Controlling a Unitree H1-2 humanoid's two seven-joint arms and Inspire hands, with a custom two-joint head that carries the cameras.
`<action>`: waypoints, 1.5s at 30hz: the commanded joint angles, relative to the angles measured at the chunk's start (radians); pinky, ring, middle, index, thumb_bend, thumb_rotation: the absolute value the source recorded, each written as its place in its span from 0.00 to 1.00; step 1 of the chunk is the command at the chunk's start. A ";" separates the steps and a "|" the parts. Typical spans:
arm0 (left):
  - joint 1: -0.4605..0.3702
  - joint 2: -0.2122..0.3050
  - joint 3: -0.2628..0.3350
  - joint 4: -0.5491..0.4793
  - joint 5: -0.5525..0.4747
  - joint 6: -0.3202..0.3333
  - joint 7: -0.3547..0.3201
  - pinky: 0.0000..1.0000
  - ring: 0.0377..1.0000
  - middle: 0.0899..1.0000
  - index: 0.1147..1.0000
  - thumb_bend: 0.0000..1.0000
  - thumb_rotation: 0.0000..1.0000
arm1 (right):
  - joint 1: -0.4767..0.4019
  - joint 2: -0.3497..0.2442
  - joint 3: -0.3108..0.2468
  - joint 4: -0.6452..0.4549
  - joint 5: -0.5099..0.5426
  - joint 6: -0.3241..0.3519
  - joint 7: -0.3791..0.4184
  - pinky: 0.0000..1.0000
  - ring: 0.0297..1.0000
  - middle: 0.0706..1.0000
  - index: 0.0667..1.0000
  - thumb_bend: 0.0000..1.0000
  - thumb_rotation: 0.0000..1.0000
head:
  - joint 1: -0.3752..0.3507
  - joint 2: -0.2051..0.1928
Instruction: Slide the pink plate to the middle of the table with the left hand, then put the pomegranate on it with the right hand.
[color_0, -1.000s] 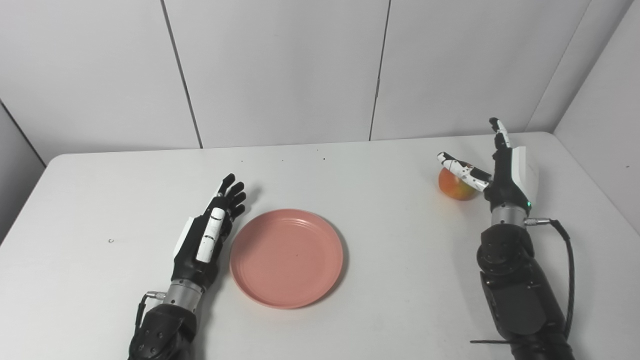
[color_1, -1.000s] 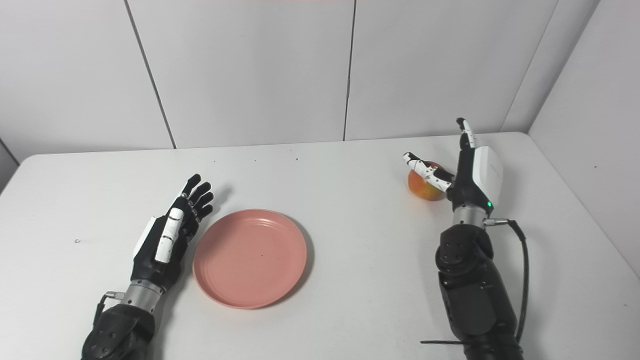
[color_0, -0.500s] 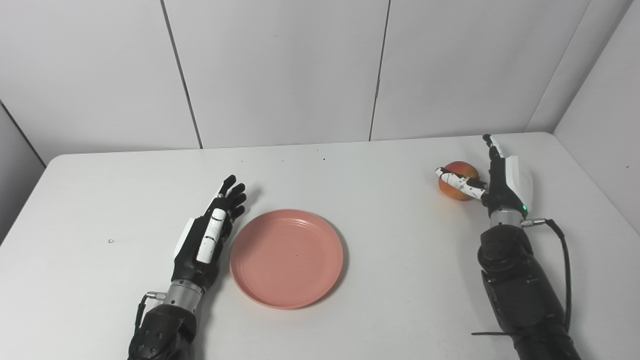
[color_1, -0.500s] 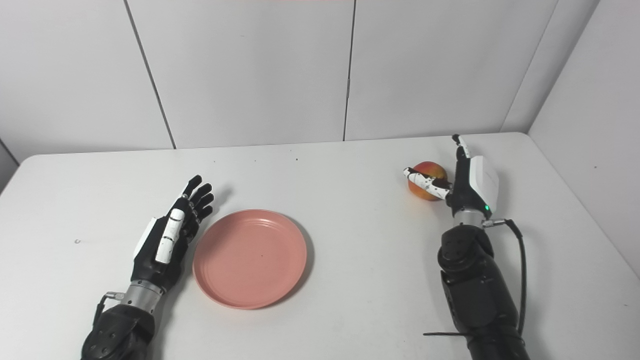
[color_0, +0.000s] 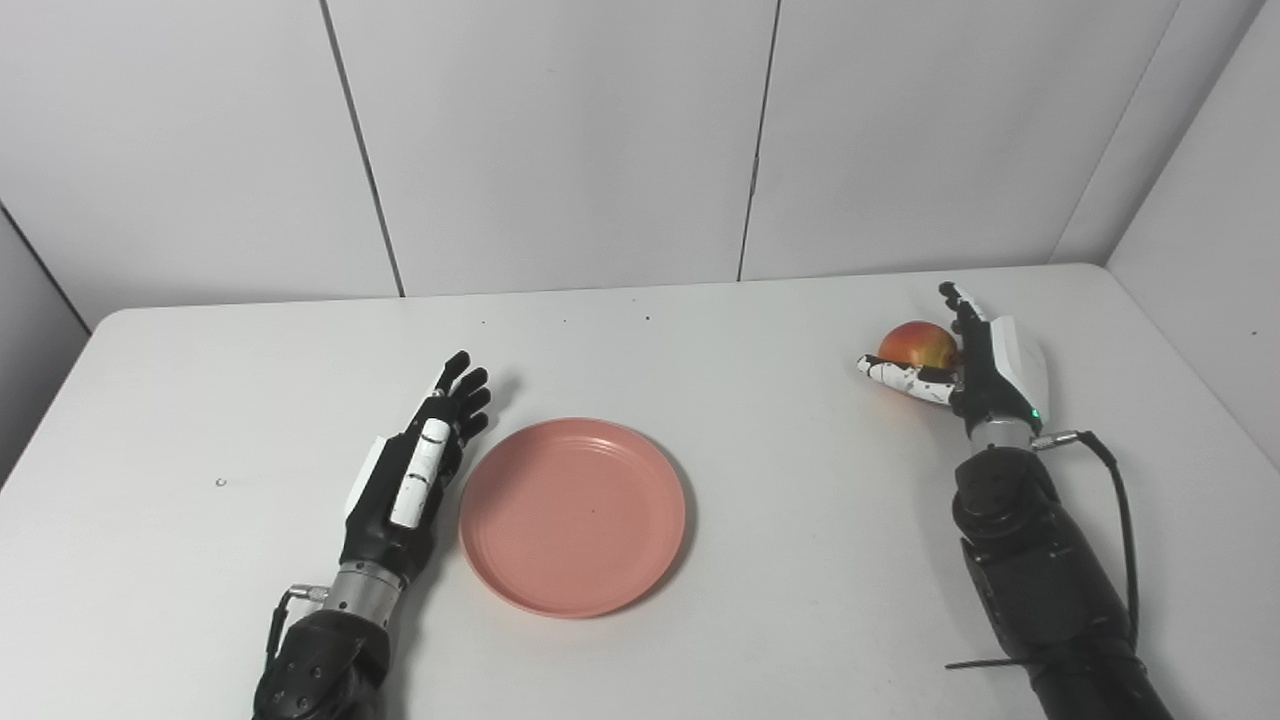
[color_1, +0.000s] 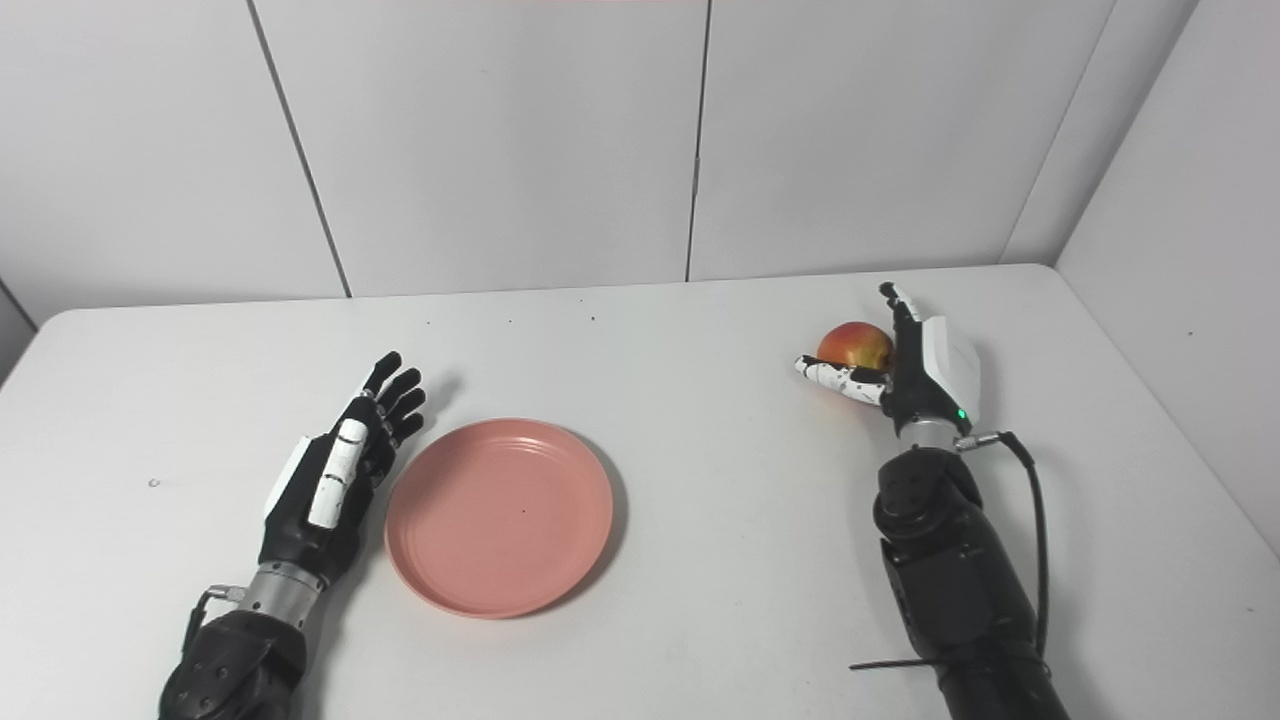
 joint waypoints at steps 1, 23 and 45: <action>-0.017 0.006 0.004 -0.027 -0.013 -0.013 -0.013 0.96 0.95 0.95 0.94 0.60 0.91 | -0.031 -0.011 -0.015 -0.011 0.027 0.000 0.002 0.59 0.73 0.80 0.82 0.88 0.22 | 0.002 0.000; -0.018 0.006 -0.001 -0.033 -0.008 -0.002 -0.012 0.96 0.96 0.95 0.94 0.61 0.91 | -0.017 0.006 -0.008 0.034 0.048 -0.107 -0.143 0.43 0.42 0.44 0.47 0.52 0.00 | 0.005 0.006; -0.011 -0.020 -0.021 -0.075 0.041 0.034 0.023 0.94 0.95 0.95 0.94 0.61 0.94 | 0.069 0.105 0.021 -0.261 0.074 -0.152 -0.109 0.42 0.43 0.46 0.46 0.52 0.00 | 0.077 0.022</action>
